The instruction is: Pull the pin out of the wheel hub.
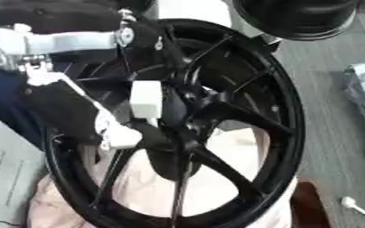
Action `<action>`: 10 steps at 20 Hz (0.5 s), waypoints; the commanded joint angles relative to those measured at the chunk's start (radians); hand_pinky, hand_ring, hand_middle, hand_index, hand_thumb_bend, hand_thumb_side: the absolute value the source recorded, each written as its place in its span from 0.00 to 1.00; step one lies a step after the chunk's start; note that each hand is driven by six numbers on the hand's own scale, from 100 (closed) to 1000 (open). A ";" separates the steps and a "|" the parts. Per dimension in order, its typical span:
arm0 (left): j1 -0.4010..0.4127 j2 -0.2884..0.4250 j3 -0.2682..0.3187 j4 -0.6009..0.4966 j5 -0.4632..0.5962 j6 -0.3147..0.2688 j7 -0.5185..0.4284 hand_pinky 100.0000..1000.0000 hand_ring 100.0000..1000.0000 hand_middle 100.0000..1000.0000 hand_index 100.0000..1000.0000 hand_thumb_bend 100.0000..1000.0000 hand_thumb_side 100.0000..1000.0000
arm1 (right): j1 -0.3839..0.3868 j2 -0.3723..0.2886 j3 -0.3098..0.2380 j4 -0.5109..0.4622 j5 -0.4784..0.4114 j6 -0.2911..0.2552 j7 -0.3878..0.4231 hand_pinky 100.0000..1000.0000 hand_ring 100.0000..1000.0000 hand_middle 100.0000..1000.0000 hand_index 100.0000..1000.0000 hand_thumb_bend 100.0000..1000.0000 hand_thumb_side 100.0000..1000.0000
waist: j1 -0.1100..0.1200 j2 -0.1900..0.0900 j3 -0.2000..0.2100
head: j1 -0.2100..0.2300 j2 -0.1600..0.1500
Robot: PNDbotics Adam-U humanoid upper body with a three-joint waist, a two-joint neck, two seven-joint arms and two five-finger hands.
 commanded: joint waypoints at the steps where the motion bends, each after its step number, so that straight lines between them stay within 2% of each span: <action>1: -0.015 0.019 0.038 -0.008 -0.047 0.041 -0.052 0.90 0.82 0.73 0.87 0.51 0.33 | -0.002 -0.012 -0.003 -0.007 0.007 0.000 0.000 0.78 0.80 0.58 0.70 0.00 0.41 | 0.000 -0.015 -0.001 | 0.008 -0.011; 3: -0.019 0.012 0.049 -0.008 -0.079 0.055 -0.084 0.90 0.82 0.73 0.87 0.51 0.33 | -0.002 -0.011 -0.002 -0.006 0.007 0.000 0.000 0.78 0.80 0.58 0.70 0.00 0.41 | -0.001 -0.013 -0.001 | 0.009 -0.014; 7: -0.021 0.001 0.065 -0.008 -0.134 0.047 -0.146 0.90 0.82 0.73 0.87 0.51 0.33 | -0.002 -0.010 -0.002 -0.006 0.007 0.000 -0.001 0.78 0.80 0.58 0.70 0.00 0.41 | -0.002 -0.012 -0.001 | 0.009 -0.015; 10: -0.017 -0.003 0.076 -0.008 -0.169 0.065 -0.177 0.91 0.84 0.76 0.88 0.48 0.33 | -0.003 -0.003 -0.001 -0.007 0.005 0.000 -0.003 0.78 0.80 0.58 0.70 0.00 0.42 | -0.008 0.013 -0.005 | 0.019 -0.034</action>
